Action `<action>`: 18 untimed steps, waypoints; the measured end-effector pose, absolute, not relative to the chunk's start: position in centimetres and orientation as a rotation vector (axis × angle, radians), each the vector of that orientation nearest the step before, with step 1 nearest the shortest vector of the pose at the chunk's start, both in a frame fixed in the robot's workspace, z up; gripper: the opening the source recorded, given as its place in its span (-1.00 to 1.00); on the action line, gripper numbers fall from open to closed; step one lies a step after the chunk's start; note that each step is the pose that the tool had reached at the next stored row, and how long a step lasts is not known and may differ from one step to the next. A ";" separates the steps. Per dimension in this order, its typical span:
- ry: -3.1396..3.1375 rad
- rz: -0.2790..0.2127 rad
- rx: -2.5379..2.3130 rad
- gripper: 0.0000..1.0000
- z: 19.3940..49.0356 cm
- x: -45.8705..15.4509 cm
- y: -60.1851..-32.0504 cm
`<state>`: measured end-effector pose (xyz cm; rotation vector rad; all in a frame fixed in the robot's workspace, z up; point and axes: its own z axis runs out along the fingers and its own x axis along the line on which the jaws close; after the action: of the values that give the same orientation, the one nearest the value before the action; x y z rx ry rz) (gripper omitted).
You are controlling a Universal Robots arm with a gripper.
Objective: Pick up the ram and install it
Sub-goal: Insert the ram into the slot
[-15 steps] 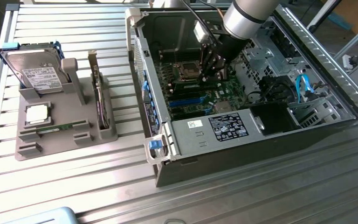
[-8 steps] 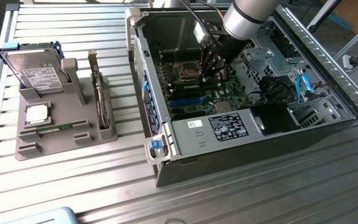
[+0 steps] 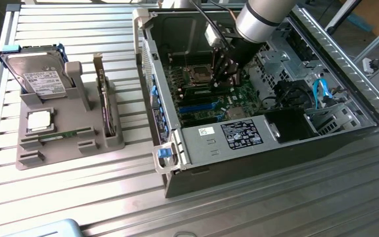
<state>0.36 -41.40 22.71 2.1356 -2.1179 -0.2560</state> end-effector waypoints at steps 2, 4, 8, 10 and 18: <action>-2.118 -0.256 2.136 -0.76 22.7 0.4 -41.4; -2.118 -0.256 2.136 -0.76 22.6 0.4 -41.4; -2.118 -0.256 2.136 -0.76 22.5 0.4 -41.4; -2.118 -0.256 2.136 -0.76 22.5 0.4 -41.4; -2.118 -0.256 2.136 -0.12 22.5 0.4 -41.4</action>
<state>0.35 -41.40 22.50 2.1356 -2.1179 -0.2559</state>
